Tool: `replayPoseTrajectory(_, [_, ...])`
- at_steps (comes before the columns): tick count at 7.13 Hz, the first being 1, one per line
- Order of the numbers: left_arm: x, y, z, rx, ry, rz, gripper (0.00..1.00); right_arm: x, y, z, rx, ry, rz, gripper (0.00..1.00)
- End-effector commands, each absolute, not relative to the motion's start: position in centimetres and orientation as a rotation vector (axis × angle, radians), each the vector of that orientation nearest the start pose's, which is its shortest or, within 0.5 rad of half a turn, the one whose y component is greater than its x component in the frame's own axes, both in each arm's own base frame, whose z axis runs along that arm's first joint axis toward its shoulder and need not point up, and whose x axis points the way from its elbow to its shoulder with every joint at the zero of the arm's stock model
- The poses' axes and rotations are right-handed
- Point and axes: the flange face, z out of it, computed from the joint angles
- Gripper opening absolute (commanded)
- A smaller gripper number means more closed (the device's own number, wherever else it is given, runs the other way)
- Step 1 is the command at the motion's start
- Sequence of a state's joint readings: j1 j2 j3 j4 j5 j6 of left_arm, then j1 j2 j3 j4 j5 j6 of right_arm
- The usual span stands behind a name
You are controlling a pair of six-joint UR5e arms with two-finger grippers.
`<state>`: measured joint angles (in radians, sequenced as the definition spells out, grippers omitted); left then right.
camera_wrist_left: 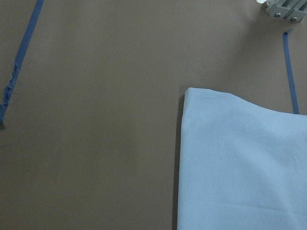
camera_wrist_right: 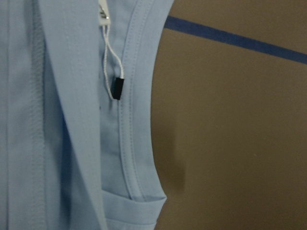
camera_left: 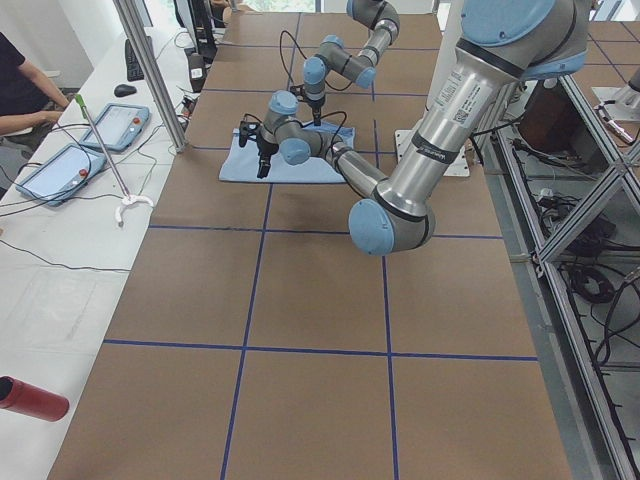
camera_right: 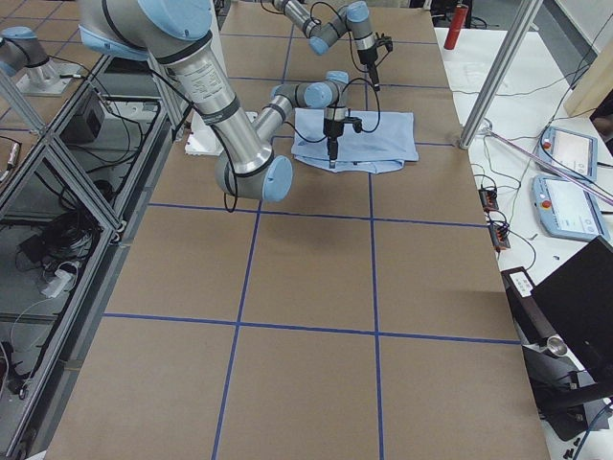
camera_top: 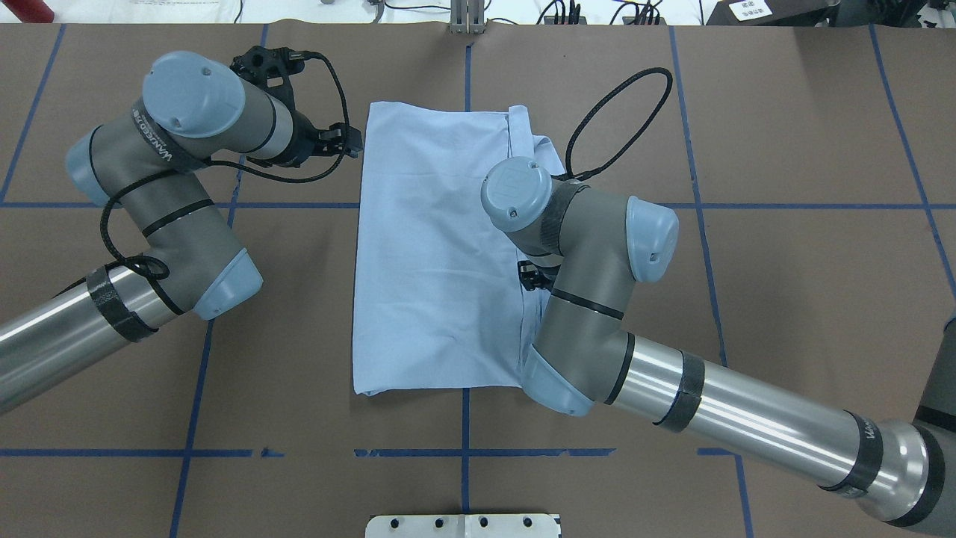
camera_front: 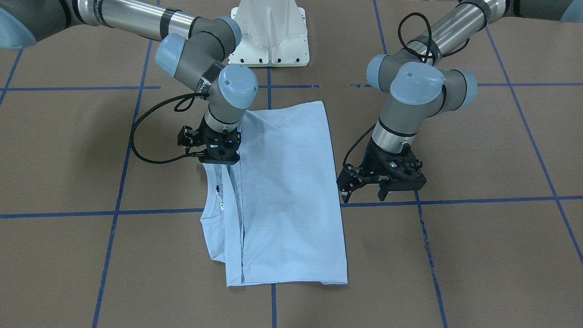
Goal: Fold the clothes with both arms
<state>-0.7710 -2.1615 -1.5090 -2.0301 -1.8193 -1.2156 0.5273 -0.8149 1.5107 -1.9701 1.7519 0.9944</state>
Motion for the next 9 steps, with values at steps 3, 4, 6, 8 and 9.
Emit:
replayPoseTrajectory(3, [43.5,-57.3,28.4,0.337,0.96,-0.253,1.0,-53.7,-47.1,28.2,0.024,-0.359,-0.087,1.0])
replayPoseTrajectory(4, [43.5,-57.3,28.4,0.337,0.959,-0.252,1.0,-53.0,-46.8,25.9,0.054,-0.407,-0.097,1.0])
replayPoseTrajectory(6, [43.4,-57.3,28.7,0.336,0.955,-0.251,1.0,-53.7,-47.4,23.2,0.12,-0.491,-0.124,1.0])
replayPoseTrajectory(8, [43.4,-57.3,28.7,0.336,0.955,-0.25,1.0,-57.5,-49.0,24.4,0.121,-0.496,-0.134,1.0])
replayPoseTrajectory(9, [43.4,-57.3,28.9,0.334,0.952,-0.25,1.0,-57.9,-49.1,24.7,0.114,-0.491,-0.137,1.0])
